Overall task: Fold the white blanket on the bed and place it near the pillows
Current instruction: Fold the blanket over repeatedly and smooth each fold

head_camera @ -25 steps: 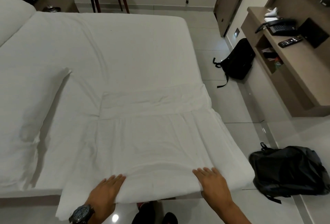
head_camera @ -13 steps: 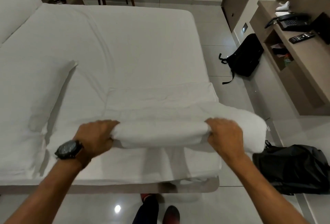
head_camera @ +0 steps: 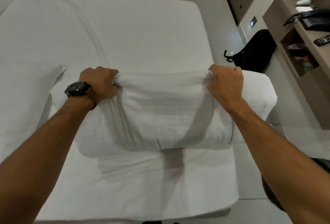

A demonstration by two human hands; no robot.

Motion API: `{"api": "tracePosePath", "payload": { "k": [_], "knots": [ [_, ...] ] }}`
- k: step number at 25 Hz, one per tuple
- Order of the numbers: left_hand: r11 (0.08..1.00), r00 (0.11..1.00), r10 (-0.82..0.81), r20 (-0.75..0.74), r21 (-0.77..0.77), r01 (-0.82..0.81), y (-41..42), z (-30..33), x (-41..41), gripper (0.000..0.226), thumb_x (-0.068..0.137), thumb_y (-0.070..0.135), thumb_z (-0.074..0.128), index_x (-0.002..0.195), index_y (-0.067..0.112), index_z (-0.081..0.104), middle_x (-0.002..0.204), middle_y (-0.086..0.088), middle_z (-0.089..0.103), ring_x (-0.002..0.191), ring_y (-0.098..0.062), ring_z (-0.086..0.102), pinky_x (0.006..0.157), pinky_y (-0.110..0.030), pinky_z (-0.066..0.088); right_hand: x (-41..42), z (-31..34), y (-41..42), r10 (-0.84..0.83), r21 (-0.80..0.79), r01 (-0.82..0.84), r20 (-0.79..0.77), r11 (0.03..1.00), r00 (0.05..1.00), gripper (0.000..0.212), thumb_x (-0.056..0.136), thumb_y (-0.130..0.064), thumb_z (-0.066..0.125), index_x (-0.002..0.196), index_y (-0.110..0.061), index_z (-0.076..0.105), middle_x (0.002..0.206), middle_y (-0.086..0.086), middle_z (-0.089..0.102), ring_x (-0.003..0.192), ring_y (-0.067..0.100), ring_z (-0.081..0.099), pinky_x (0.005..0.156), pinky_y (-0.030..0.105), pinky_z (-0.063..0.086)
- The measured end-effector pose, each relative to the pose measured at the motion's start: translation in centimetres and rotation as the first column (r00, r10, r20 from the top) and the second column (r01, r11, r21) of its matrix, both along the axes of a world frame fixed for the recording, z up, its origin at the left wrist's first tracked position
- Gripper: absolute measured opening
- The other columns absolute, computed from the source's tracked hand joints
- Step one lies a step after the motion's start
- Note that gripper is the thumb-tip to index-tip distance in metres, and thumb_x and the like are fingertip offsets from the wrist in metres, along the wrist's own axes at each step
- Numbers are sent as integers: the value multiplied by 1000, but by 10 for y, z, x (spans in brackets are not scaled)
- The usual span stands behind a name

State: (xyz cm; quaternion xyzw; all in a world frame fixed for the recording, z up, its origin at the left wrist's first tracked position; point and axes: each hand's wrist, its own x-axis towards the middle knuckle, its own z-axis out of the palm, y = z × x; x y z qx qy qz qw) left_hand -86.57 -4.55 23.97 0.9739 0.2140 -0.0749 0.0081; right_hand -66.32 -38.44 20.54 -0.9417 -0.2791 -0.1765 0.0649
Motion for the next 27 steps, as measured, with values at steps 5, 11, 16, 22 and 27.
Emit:
{"api": "tracePosePath", "payload": {
  "k": [5,11,16,22,27],
  "knots": [
    [992,984,56,171,105,-75,50,-57,88,38,91,23,53,127,22,64,130,-9,66,128,-33,55,117,-54,26,94,-36,69,-53,-88,56,37,995,998,41,84,-1,65,120,-16,75,110,12,76,105,40,66,100,54,43],
    [979,992,-80,94,-178,96,-15,-166,79,74,109,51,28,166,8,8,175,-11,4,162,-30,3,131,-49,4,19,-163,67,65,-91,-90,-250,992,966,66,107,-55,39,158,-17,54,167,16,49,153,39,46,127,62,27],
    [959,965,-257,50,-112,261,-43,-241,35,89,103,71,15,167,10,9,175,-10,3,162,-29,2,130,-51,9,-36,-223,34,107,-184,-180,-346,966,932,80,109,-72,21,172,-24,27,181,9,20,168,34,17,134,61,9],
    [935,934,-354,53,-15,355,-14,-250,7,110,90,87,32,165,7,20,174,-15,11,162,-31,9,129,-55,13,-12,-220,1,61,-263,-166,-364,950,929,98,101,-85,14,174,-19,20,183,9,11,169,31,9,135,59,8],
    [935,926,-336,-172,57,350,-30,-251,5,140,65,86,66,168,14,3,173,-22,-3,160,-43,0,121,-73,2,-11,-215,9,75,-380,-246,-412,892,908,136,71,-99,58,175,-31,1,182,16,-4,167,45,-2,129,74,0]
  ]
}}
